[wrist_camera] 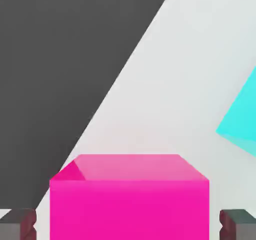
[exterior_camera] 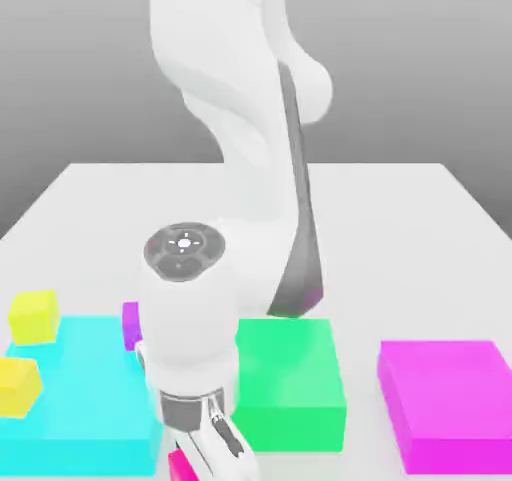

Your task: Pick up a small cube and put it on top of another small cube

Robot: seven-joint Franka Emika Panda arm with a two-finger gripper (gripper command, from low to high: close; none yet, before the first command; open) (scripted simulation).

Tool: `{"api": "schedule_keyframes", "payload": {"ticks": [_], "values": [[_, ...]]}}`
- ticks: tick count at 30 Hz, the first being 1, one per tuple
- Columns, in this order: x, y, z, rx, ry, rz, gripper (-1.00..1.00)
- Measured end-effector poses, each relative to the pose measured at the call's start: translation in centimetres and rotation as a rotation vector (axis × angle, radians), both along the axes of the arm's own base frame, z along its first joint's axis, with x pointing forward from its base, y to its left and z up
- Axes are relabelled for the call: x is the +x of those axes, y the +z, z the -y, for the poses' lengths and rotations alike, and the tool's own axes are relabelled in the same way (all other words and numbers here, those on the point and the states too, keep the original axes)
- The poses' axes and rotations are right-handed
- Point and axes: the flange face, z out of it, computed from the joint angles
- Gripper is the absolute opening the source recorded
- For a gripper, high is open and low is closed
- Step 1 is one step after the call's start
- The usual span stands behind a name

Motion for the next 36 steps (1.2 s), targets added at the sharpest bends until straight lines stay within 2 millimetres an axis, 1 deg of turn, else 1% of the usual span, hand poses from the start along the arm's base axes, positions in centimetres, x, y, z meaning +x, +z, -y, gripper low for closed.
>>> {"api": "schedule_keyframes", "payload": {"ticks": [2,3,4,6,8,9,13,16,18,22,25,27,28,30,33,34,36], "values": [[0.0,0.0,0.0,0.0,0.0,0.002,-1.0],[0.0,-0.3,0.0,0.0,0.0,0.001,-1.0],[0.0,0.2,0.0,0.0,-0.001,0.001,-1.0],[0.1,2.3,0.0,0.001,-0.001,0.0,-1.0],[0.0,4.9,0.0,0.0,-0.001,0.0,-1.0],[-0.3,6.1,0.3,-0.002,-0.004,0.0,-1.0],[-3.2,9.6,3.0,-0.018,-0.039,-0.006,-1.0],[-6.0,11.9,5.5,-0.025,-0.081,-0.009,-1.0],[-8.0,13.2,6.7,-0.027,-0.105,-0.01,-1.0],[-11.9,15.5,8.1,-0.024,-0.137,-0.01,-1.0],[-15.0,16.8,9.0,-0.015,-0.167,-0.007,-1.0],[-17.1,17.5,9.4,-0.007,-0.187,-0.003,-1.0],[-17.9,17.5,9.6,-0.003,-0.195,-0.002,-1.0],[-18.4,16.0,9.8,0.0,-0.202,-0.001,-1.0],[-18.6,12.7,9.8,0.0,-0.203,-0.001,-1.0],[-18.7,11.8,9.8,0.0,-0.203,0.0,1.0],[-18.7,11.8,9.8,0.0,-0.203,0.0,1.0]]}}
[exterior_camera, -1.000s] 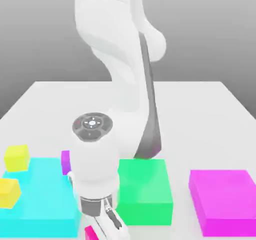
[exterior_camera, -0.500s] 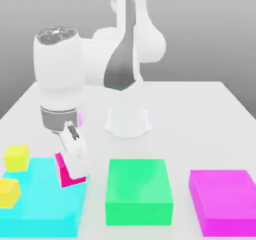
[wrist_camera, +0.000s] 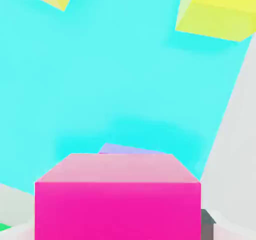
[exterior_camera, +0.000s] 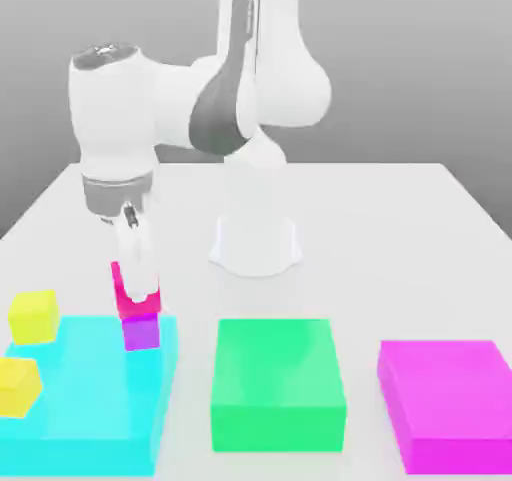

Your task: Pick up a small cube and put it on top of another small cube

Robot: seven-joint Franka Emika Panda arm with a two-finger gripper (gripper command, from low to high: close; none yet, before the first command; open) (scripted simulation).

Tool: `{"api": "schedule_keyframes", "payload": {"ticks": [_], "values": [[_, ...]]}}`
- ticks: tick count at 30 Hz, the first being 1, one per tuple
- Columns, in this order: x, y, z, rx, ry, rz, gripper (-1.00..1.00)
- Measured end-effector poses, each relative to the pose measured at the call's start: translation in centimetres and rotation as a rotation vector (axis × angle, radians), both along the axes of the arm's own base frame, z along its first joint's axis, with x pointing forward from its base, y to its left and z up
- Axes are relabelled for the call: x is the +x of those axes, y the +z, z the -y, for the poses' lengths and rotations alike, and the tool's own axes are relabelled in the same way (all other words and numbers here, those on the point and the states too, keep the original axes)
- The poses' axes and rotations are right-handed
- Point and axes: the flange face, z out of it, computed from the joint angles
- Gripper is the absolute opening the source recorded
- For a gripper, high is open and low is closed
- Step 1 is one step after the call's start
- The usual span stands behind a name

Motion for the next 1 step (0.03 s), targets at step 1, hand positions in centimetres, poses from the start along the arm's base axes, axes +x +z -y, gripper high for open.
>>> {"api": "schedule_keyframes", "payload": {"ticks": [1], "values": [[0.0,0.0,0.0,0.0,0.0,0.0,1.0]]}}
